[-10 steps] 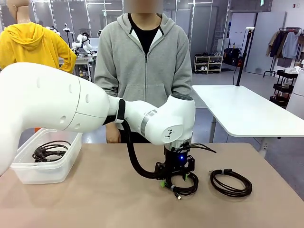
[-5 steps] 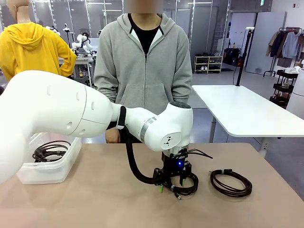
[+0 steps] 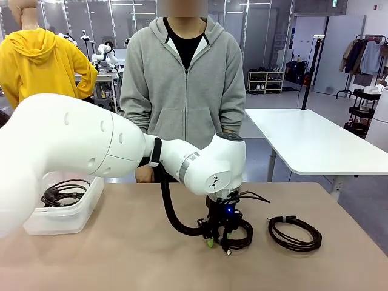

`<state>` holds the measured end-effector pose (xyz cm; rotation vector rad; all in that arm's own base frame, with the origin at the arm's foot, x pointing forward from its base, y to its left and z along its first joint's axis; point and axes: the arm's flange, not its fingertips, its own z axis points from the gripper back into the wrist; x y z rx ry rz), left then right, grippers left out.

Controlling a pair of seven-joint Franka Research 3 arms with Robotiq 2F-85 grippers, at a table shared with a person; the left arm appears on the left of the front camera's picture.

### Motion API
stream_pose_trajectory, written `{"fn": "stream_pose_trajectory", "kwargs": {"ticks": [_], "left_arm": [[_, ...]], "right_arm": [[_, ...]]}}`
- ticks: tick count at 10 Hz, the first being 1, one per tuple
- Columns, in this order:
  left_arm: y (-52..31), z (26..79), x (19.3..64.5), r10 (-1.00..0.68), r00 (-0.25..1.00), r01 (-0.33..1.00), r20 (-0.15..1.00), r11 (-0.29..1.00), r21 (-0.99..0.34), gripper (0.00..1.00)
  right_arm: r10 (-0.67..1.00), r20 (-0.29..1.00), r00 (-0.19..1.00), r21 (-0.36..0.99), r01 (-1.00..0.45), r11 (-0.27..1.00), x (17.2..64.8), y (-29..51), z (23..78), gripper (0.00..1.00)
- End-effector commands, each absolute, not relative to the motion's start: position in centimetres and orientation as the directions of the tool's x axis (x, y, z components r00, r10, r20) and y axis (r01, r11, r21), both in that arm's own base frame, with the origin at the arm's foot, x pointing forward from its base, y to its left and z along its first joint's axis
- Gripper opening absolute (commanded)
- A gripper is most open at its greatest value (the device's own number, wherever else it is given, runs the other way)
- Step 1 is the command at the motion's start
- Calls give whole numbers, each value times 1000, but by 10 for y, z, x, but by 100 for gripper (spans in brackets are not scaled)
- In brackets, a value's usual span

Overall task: Organize and store the cables.
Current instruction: Place the USB Extension Cable into the Organizing box.

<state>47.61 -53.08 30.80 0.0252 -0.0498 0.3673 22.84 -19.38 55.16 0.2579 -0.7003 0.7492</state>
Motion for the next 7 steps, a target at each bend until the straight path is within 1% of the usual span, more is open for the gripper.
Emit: {"fn": "stream_pose_trajectory", "kwargs": {"ticks": [1, 5, 6, 7], "left_arm": [[-524, 307, 468, 380, 922, -382, 74, 924, 10, 0], [-526, 316, 468, 390, 917, -391, 81, 921, -6, 0], [-520, 328, 467, 394, 914, -393, 94, 919, -27, 0], [-506, 365, 462, 360, 921, -354, 149, 933, -62, 0]], "right_arm": [[525, 656, 543, -17, -684, 729, 229, -192, 552, 100], [525, 656, 543, -17, -684, 729, 229, -192, 552, 100], [525, 656, 543, -17, -684, 729, 229, -192, 552, 100], [525, 656, 543, -17, -684, 729, 229, -192, 552, 100]]}}
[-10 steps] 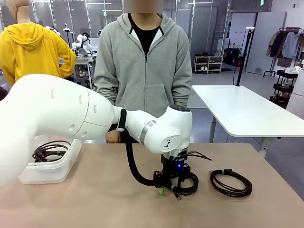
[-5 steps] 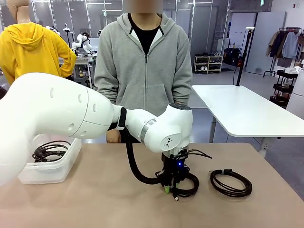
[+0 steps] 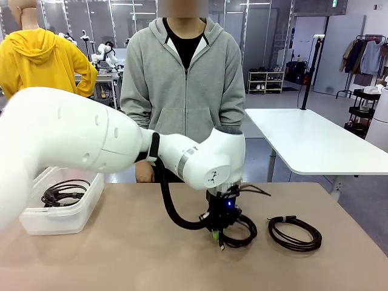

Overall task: Organize and store the cables.
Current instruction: Place the USB Extension Cable into the Organizing box.

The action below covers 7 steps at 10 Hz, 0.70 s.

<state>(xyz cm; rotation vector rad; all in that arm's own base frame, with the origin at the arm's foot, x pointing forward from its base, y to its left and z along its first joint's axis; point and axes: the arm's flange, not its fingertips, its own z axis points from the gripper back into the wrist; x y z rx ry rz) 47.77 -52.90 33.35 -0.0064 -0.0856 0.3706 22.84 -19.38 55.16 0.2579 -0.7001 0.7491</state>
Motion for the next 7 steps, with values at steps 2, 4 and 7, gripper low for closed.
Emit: {"fn": "stream_pose_trajectory", "kwargs": {"ticks": [2, 4, 7], "left_arm": [[-470, 463, 434, 246, 934, -248, 259, 968, -28, 0], [-460, 498, 418, 55, 957, -65, 284, 997, 28, 0], [-444, 512, 404, 31, 944, -28, 329, 1000, -14, 0]], "right_arm": [[525, 656, 543, -17, -684, 729, 229, -192, 552, 100], [525, 656, 543, -17, -684, 729, 229, -192, 552, 100], [525, 656, 543, -17, -684, 729, 229, -192, 552, 100]]}}
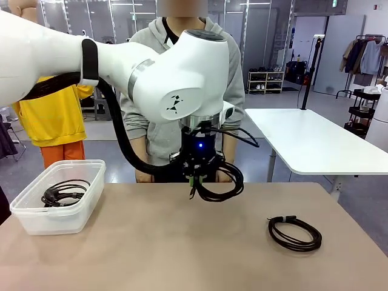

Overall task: Organize and store the cables.
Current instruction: Place the USB Extension Cable into the Organizing box.

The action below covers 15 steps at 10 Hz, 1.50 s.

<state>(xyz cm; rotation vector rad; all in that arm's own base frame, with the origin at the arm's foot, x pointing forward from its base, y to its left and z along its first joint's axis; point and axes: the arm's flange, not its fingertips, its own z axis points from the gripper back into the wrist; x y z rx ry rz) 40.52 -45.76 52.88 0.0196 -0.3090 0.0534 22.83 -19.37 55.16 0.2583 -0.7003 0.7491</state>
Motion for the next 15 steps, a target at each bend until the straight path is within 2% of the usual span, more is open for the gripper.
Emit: {"fn": "stream_pose_trajectory", "kwargs": {"ticks": [1, 5, 6, 7, 8, 9, 10, 12, 13, 15], "left_arm": [[-462, 532, 408, 64, 952, -72, 299, 997, 15, 0], [-462, 532, 408, 64, 952, -72, 299, 997, 15, 0], [-460, 528, 408, 53, 953, -57, 299, 998, 5, 17], [-417, 539, 423, 15, 962, -30, 272, 998, 52, 17], [-358, 553, 427, -84, 978, 78, 191, 996, 43, 17], [-298, 562, 424, -109, 969, 99, 223, 993, 58, 17], [-235, 564, 426, -74, 959, 39, 274, 991, 130, 17], [-144, 558, 427, -160, 920, 84, 357, 972, 218, 17], [-97, 549, 428, -175, 915, 91, 364, 967, 238, 17], [-46, 544, 424, -94, 925, 28, 367, 983, 182, 17]], "right_arm": [[525, 656, 543, -17, -684, 729, 229, -192, 552, 100], [525, 656, 543, -17, -684, 729, 229, -192, 552, 100], [525, 656, 543, -17, -684, 729, 229, -192, 552, 100], [525, 656, 543, -17, -684, 729, 229, -192, 552, 100], [525, 656, 543, -17, -684, 729, 229, -192, 552, 100], [525, 656, 543, -17, -684, 729, 229, -192, 552, 100], [525, 656, 543, -17, -684, 729, 229, -192, 552, 100], [525, 656, 543, -17, -684, 729, 229, -192, 552, 100], [525, 656, 543, -17, -684, 729, 229, -192, 552, 100], [525, 656, 543, -17, -684, 729, 229, -192, 552, 100]]}}
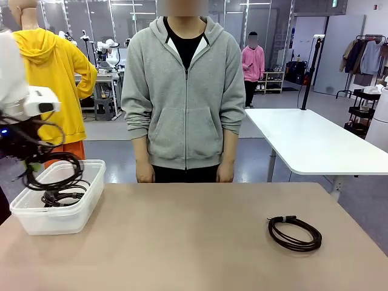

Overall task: Organize and store the cables.
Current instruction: Place the USB Extension Cable into the Organizing box.

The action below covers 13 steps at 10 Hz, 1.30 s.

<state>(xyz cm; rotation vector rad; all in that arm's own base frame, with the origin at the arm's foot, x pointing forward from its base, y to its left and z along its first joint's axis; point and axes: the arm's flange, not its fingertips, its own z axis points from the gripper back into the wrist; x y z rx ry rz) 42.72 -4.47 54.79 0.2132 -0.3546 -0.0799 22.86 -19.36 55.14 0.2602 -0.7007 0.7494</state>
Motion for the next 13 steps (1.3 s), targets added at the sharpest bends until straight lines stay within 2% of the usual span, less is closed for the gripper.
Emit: {"fn": "stream_pose_trajectory", "kwargs": {"ticks": [1, 2, 6, 7, 8, 9, 10, 12, 13], "left_arm": [[-35, 546, 420, -57, 931, 16, 360, 993, 116, 17], [-45, 548, 427, -115, 935, 40, 336, 974, 221, 17], [-43, 542, 424, -107, 934, 38, 340, 978, 203, 17], [-26, 526, 469, 28, 962, -76, 272, 983, 168, 17], [-13, 512, 497, 65, 956, -115, 286, 980, 162, 17], [-6, 498, 521, 30, 959, -71, 282, 988, 135, 17], [-4, 483, 545, 110, 956, -156, 272, 976, 153, 17], [3, 456, 576, 151, 957, -183, 248, 977, 111, 17], [7, 445, 588, 173, 960, -204, 220, 970, 131, 17]], "right_arm": [[525, 656, 543, -17, -684, 729, 229, -192, 552, 100], [525, 656, 543, -17, -684, 729, 229, -192, 552, 100], [525, 656, 543, -17, -684, 729, 229, -192, 552, 100], [525, 656, 543, -17, -684, 729, 229, -192, 552, 100], [525, 656, 543, -17, -684, 729, 229, -192, 552, 100], [525, 656, 543, -17, -684, 729, 229, -192, 552, 100], [525, 656, 543, -17, -684, 729, 229, -192, 552, 100], [525, 656, 543, -17, -684, 729, 229, -192, 552, 100], [525, 656, 543, -17, -684, 729, 229, -192, 552, 100]]}}
